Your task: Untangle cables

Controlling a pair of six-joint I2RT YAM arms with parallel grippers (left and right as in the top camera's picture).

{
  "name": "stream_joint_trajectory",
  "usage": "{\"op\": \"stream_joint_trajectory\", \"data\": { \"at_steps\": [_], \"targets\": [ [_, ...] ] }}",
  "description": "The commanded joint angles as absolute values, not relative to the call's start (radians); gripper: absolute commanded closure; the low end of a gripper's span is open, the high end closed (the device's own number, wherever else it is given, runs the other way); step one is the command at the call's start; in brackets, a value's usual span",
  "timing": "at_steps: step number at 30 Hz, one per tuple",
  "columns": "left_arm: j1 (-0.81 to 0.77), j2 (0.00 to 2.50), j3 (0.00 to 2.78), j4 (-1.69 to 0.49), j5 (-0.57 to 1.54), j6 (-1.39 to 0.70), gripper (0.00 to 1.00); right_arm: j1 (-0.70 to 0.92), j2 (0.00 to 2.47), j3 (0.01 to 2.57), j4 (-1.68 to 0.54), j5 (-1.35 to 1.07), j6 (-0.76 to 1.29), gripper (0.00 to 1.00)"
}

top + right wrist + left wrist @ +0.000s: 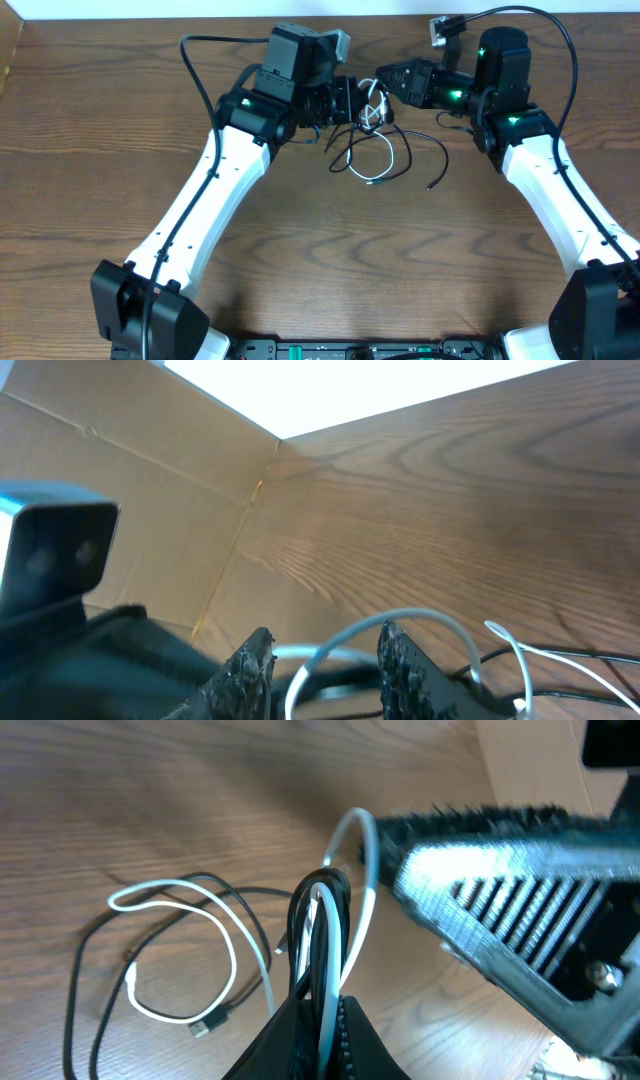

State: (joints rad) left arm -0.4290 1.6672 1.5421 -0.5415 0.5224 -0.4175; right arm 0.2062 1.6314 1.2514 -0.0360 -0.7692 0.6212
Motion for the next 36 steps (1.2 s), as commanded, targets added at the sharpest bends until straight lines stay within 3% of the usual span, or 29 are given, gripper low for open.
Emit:
{"op": "stream_joint_trajectory", "data": {
  "at_steps": [1,29,33,36],
  "targets": [
    [-0.456,1.666,1.542,-0.537,0.542,-0.403,0.93,0.211,1.631,1.255,-0.034,-0.75,0.632,0.69],
    [-0.469,1.666,1.542,-0.537,0.532,-0.397,0.93,0.233,1.648,1.255,-0.108,-0.73,0.634,0.71],
    [-0.469,1.666,1.542,-0.537,0.532,-0.397,0.92,0.245,1.667,1.255,-0.107,-0.69,0.635,0.78],
    [-0.469,1.666,1.542,-0.537,0.531,-0.396,0.93,0.243,1.678,1.255,-0.104,-0.67,0.635,0.91]
  ]
}}
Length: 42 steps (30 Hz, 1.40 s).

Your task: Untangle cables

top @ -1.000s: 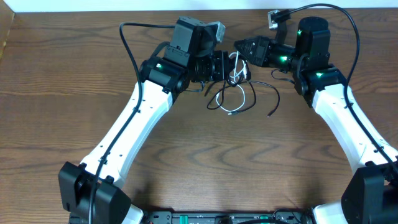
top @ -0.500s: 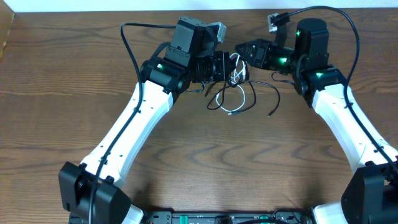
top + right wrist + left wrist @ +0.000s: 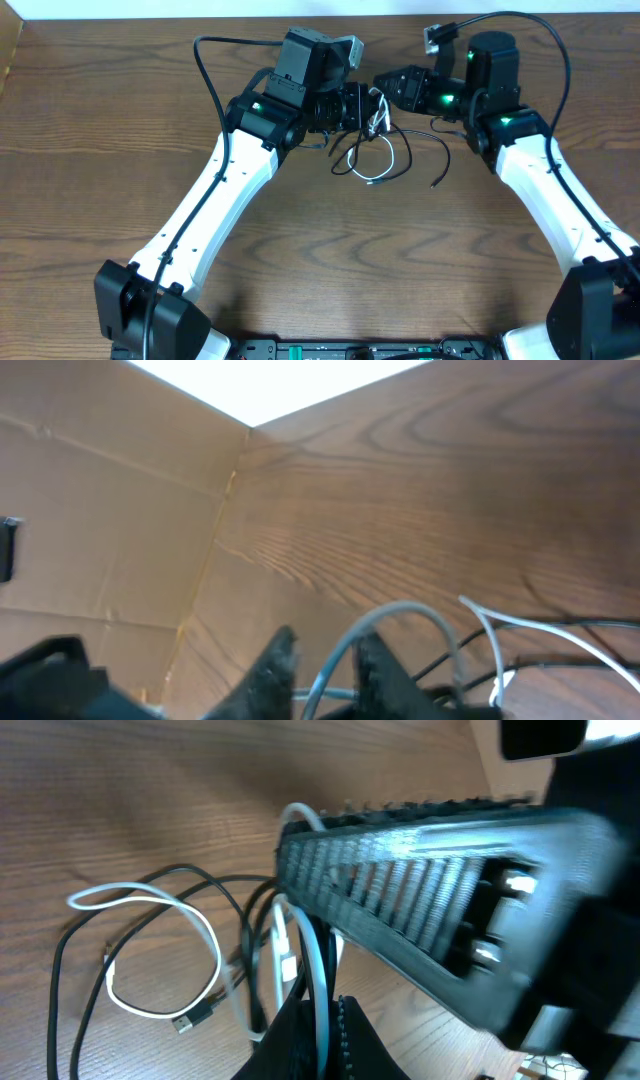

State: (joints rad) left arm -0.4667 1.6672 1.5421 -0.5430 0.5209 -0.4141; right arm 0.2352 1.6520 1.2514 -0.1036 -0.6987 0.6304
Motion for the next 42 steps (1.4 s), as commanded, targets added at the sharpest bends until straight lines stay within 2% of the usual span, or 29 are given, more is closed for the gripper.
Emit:
{"op": "stream_joint_trajectory", "data": {
  "at_steps": [1,2,9,15,24,30,36,42],
  "targets": [
    [-0.469,1.666,1.542,-0.537,0.531,-0.396,0.93,0.241,1.678,1.255,-0.104,-0.661,0.634,0.96],
    [-0.469,1.666,1.542,-0.537,0.531,-0.396,0.92,0.239,1.678,1.255,-0.101,-0.655,0.634,0.99],
    [-0.469,1.666,1.541,-0.572,0.417,-0.396,0.92,0.195,1.677,1.255,-0.001,-0.715,0.633,0.99],
    [-0.469,1.666,1.541,-0.656,0.27,-0.387,0.93,0.083,1.677,1.255,0.026,-0.802,0.662,0.99],
    [-0.469,1.666,1.541,-0.706,0.269,-0.25,0.93,-0.079,1.678,1.255,-0.04,-0.766,0.672,0.99],
    [-0.469,1.666,1.541,-0.702,0.28,-0.238,0.92,-0.082,1.678,1.255,-0.057,-0.829,0.643,0.98],
    [-0.469,1.666,1.541,-0.671,0.288,-0.271,0.93,0.009,1.678,1.255,-0.102,-0.867,0.589,0.72],
    [-0.469,1.666,1.541,-0.665,0.303,-0.271,0.93,0.115,1.678,1.255,-0.105,-0.862,0.609,0.56]
  ]
}}
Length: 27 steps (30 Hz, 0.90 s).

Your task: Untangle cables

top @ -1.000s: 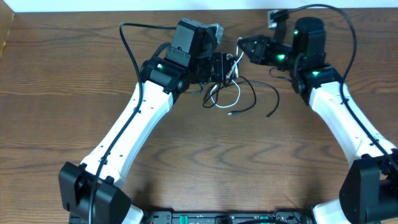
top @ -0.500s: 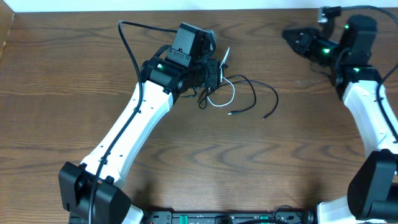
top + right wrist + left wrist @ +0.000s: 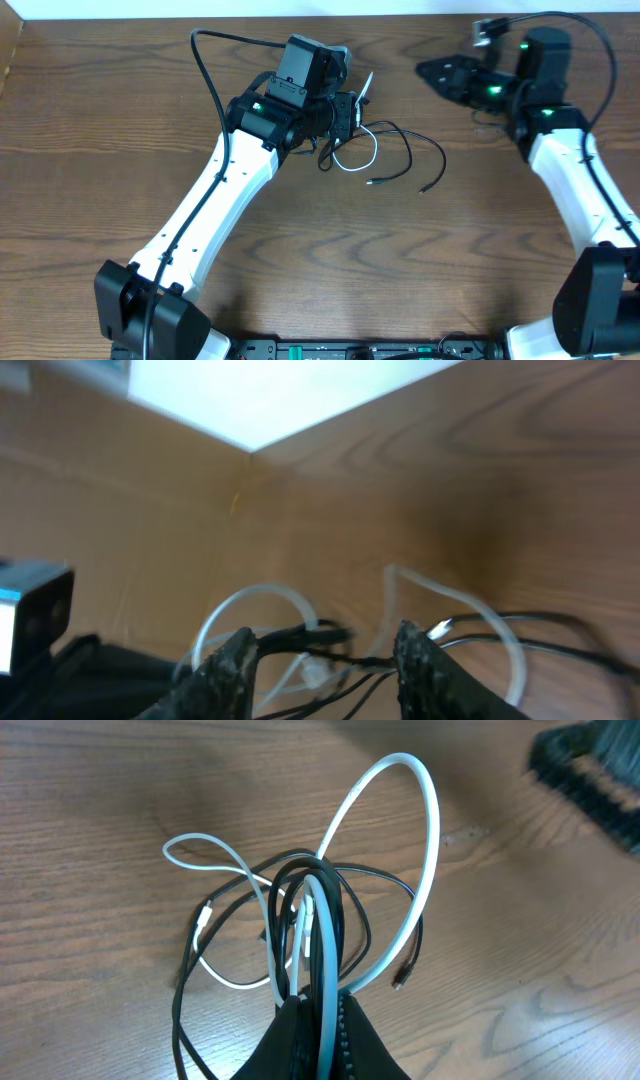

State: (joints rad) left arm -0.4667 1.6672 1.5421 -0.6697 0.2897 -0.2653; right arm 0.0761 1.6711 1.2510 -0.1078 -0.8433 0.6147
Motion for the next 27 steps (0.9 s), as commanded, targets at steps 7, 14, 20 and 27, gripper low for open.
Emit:
{"op": "stream_joint_trajectory", "data": {
  "at_steps": [7,14,20,27],
  "targets": [
    [-0.469,1.666,1.541,-0.665,0.303,-0.271,0.93,0.191,1.678,1.255,-0.086,-0.811,0.636,0.54],
    [-0.469,1.666,1.541,-0.666,0.306,-0.271,0.93,0.27,1.678,1.255,-0.065,-0.724,0.67,0.59],
    [-0.469,1.666,1.541,-0.667,0.307,-0.271,0.92,0.328,1.686,1.255,-0.049,-0.645,0.689,0.71],
    [-0.471,1.666,1.541,-0.678,0.336,-0.271,0.92,0.334,1.689,1.255,-0.02,-0.64,0.695,0.94]
  ]
}}
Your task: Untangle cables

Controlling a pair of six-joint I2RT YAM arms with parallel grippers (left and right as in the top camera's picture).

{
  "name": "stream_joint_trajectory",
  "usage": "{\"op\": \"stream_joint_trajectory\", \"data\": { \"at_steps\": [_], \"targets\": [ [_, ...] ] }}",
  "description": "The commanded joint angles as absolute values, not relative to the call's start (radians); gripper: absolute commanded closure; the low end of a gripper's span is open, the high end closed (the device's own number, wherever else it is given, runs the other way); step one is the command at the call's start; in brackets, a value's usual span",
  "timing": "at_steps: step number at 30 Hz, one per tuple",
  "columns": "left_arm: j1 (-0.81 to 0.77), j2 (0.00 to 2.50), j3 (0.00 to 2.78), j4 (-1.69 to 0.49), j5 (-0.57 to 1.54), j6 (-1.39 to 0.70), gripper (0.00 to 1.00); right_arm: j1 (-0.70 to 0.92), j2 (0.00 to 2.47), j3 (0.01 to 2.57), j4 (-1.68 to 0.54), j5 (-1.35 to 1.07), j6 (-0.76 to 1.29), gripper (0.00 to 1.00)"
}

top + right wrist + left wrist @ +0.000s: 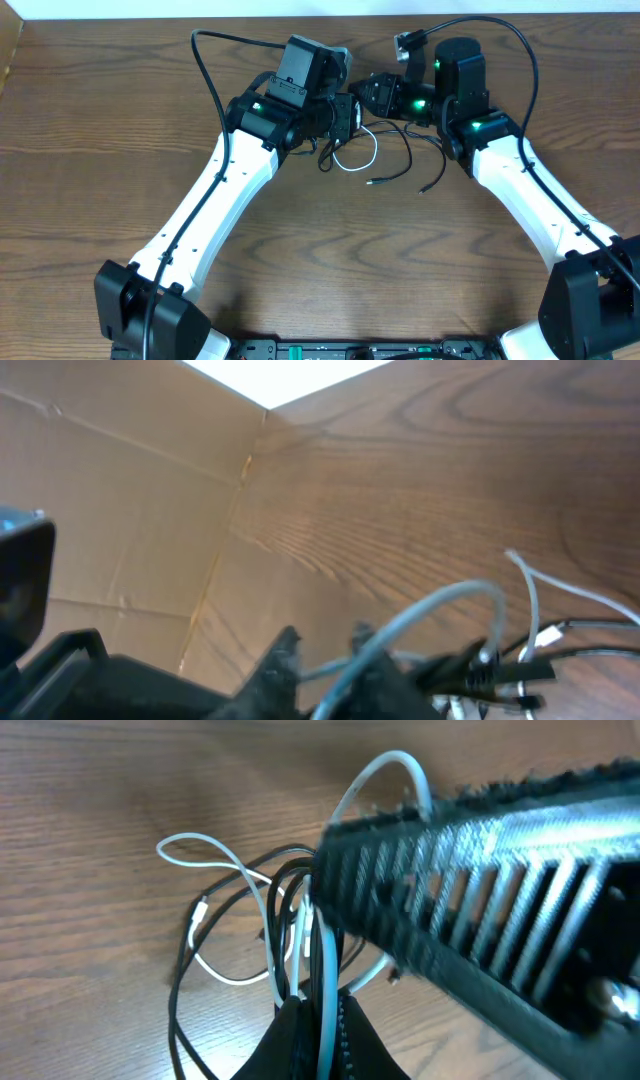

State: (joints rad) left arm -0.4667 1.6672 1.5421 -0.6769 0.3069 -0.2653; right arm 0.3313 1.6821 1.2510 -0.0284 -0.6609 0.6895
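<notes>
My left gripper [322, 1005] is shut on a bundle of tangled cables and holds it up off the table. From its jaws rise a light-blue cable loop [385, 765], a thin white cable [200, 850] and black cables [180, 1010]. In the overhead view the loose ends [385, 150] trail on the wood to the right of the left gripper [345, 108]. My right gripper [368, 92] is right up against the bundle. Its ribbed finger [480, 870] fills the left wrist view. The right gripper [325, 640] has its fingertips a little apart, with the light-blue loop [440, 605] crossing them.
The wooden table [100, 200] extends to the left and front. A cardboard wall [120, 490] stands at the far left edge. The right arm's own black lead [520, 40] arcs above its wrist.
My right gripper was wide open and empty at the far right, away from the bundle. Now it is at the bundle beside the left gripper, jaws narrower. The left gripper has not moved.
First my right gripper was at the bundle held by the left, the light-blue loop between its fingers. Then its jaws were narrower there. Then it was off to the right, empty, the bundle unchanged in the left gripper. Now it is at the loop again.
</notes>
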Motion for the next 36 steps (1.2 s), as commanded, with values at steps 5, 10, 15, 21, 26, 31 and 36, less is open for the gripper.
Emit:
{"op": "stream_joint_trajectory", "data": {
  "at_steps": [5,10,15,21,26,31,36],
  "targets": [
    [-0.471,1.666,1.541,-0.69,0.332,-0.27,0.93,0.323,1.689,1.255,-0.002,-0.646,0.695,0.99],
    [-0.471,1.666,1.541,-0.719,0.32,-0.265,0.93,0.246,1.689,1.255,0.064,-0.77,0.696,0.99],
    [-0.471,1.666,1.539,-0.731,0.32,-0.254,0.93,0.118,1.689,1.255,0.068,-0.82,0.727,0.99],
    [-0.471,1.666,1.539,-0.734,0.321,-0.239,0.92,-0.028,1.689,1.255,0.054,-0.849,0.741,0.99],
    [-0.471,1.666,1.539,-0.734,0.321,-0.239,0.93,-0.126,1.689,1.255,0.005,-0.832,0.732,0.99],
    [-0.471,1.666,1.539,-0.736,0.321,-0.239,0.92,-0.188,1.689,1.255,-0.08,-0.766,0.689,0.99],
    [-0.471,1.666,1.539,-0.731,0.321,-0.241,0.93,-0.192,1.689,1.255,-0.117,-0.813,0.624,0.99]
  ]
}}
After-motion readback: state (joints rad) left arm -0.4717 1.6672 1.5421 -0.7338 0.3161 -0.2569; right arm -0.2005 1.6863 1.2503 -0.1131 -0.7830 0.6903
